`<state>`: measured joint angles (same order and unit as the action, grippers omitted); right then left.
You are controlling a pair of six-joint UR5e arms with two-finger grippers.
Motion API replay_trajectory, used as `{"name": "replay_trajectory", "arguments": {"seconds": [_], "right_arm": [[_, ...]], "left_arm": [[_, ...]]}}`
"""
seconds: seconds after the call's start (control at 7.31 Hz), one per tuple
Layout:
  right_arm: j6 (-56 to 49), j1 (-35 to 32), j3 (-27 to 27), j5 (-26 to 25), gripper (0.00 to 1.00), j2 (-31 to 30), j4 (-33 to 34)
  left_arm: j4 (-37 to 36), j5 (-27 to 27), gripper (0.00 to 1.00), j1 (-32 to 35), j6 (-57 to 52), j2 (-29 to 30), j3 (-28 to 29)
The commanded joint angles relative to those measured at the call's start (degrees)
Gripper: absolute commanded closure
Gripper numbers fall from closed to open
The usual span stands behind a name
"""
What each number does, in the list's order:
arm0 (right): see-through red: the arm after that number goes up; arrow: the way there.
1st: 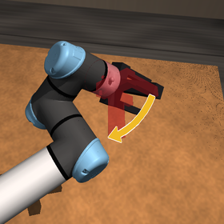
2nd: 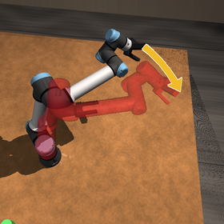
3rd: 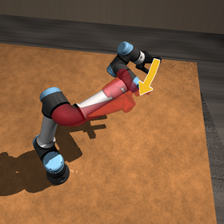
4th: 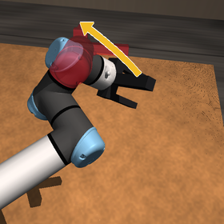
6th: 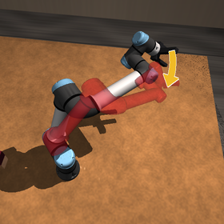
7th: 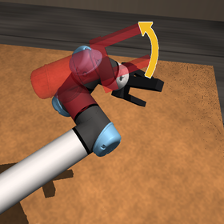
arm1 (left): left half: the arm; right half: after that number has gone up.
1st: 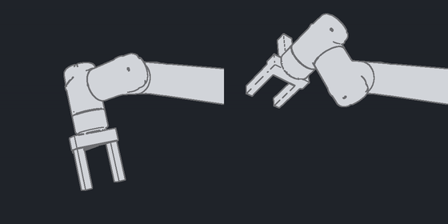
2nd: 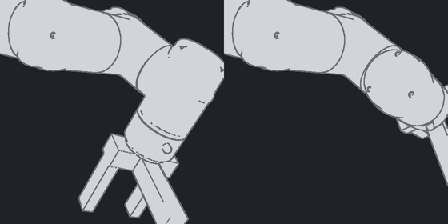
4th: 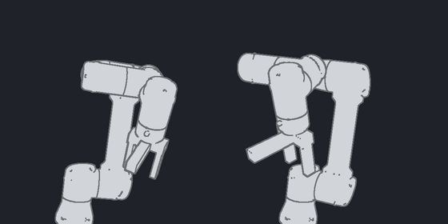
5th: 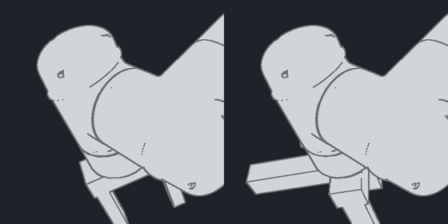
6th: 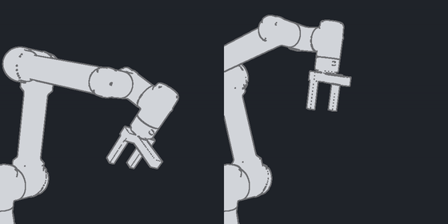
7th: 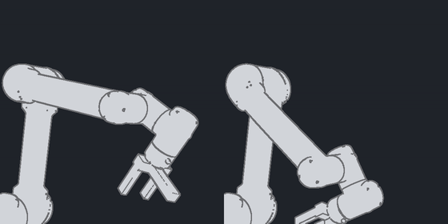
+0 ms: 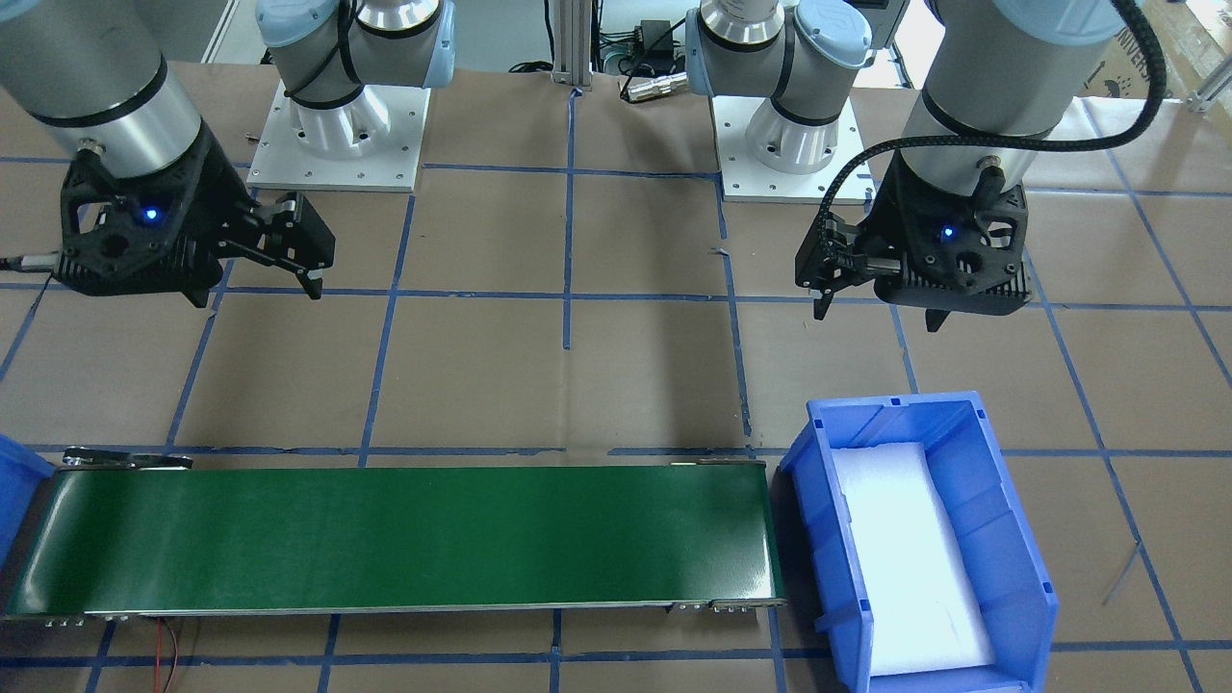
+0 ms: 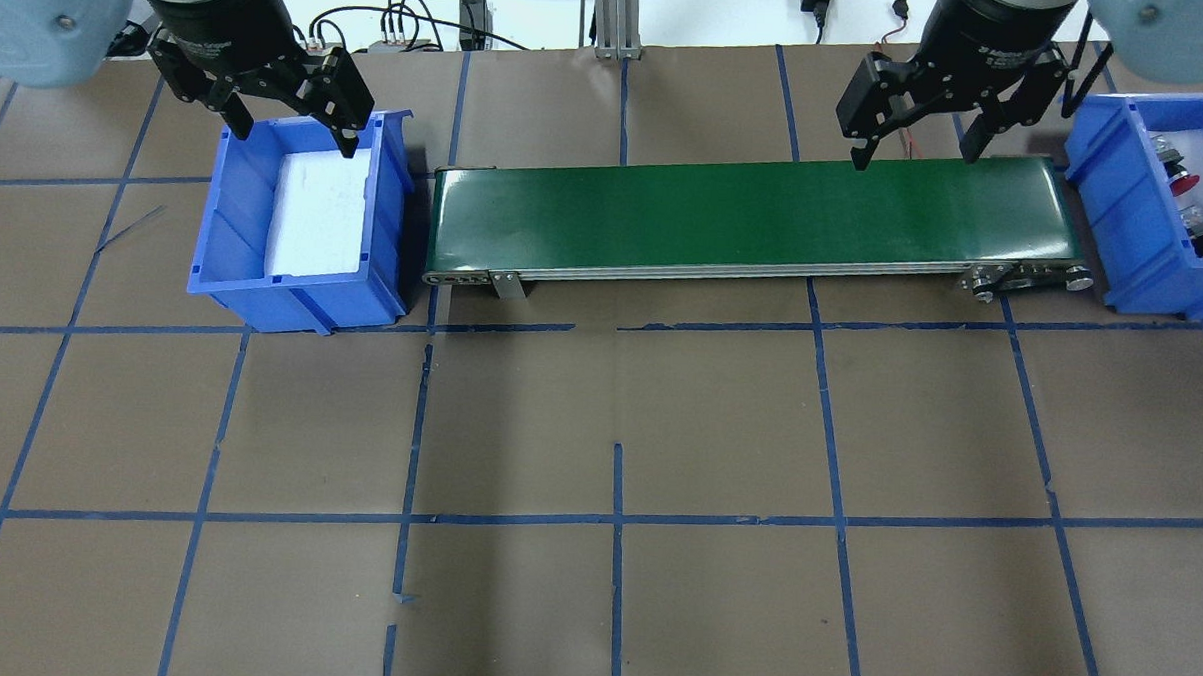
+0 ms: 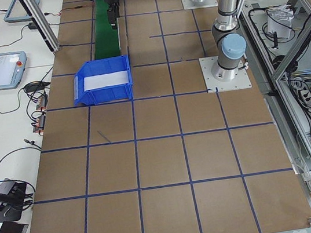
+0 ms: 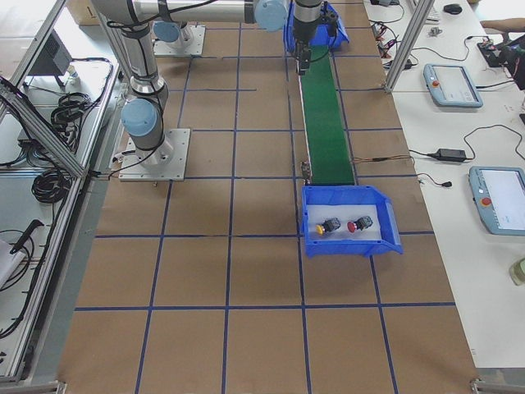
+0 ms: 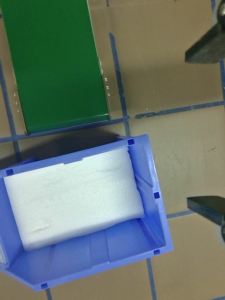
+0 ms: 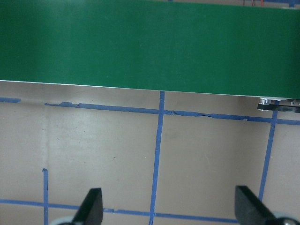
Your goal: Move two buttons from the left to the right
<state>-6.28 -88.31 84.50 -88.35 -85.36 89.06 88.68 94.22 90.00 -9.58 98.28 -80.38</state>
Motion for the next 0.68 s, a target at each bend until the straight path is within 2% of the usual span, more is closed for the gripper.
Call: {"name": "replay_trajectory", "arguments": {"seconds": [0.0,0.27,0.55], "right_arm": [[1.01,-0.02,4.34,-0.51,0.03,-6.89,-3.62],[0.13,-0.02,5.5,-0.33,0.02,-8.15,-3.02],[-0.22,-0.02,5.59,-0.33,0.03,-8.24,1.44]], "left_arm": [[0.0,0.0,0.0,0.0,-0.09,-0.01,-0.04],[0.0,0.0,0.0,0.0,0.0,-0.01,-0.04],[0.0,0.0,0.0,0.0,0.0,-0.01,0.05]]}}
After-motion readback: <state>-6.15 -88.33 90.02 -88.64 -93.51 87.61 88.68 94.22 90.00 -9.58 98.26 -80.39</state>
